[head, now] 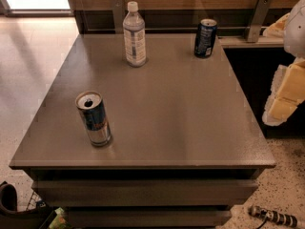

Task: Move redbull can near blue plastic bottle

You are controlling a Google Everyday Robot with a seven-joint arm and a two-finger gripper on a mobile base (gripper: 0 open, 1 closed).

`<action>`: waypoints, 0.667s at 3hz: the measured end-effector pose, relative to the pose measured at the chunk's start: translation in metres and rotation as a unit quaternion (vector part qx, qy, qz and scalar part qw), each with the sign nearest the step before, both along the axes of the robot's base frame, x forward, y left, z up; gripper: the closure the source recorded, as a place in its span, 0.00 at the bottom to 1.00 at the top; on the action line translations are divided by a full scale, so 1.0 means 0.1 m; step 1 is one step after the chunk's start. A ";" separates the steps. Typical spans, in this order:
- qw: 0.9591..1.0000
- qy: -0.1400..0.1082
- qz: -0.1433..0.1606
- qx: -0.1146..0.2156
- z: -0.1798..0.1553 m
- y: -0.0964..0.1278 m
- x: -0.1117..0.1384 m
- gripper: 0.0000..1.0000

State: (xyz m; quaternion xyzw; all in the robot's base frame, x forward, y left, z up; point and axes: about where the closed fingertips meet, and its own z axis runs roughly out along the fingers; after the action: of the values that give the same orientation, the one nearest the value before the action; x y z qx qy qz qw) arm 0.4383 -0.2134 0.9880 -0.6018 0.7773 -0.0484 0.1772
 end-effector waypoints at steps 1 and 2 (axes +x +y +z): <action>1.000 0.000 0.001 0.002 -0.01 0.01 0.00 0.00; 0.996 -0.004 0.025 0.081 -0.25 0.22 -0.03 0.00</action>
Offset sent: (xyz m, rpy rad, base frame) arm -0.0068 0.0404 -0.0439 0.3375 -0.0114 0.0961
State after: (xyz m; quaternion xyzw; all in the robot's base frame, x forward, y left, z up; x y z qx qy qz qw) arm 0.4355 -0.1917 0.9630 -0.6046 0.7625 0.0166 0.2299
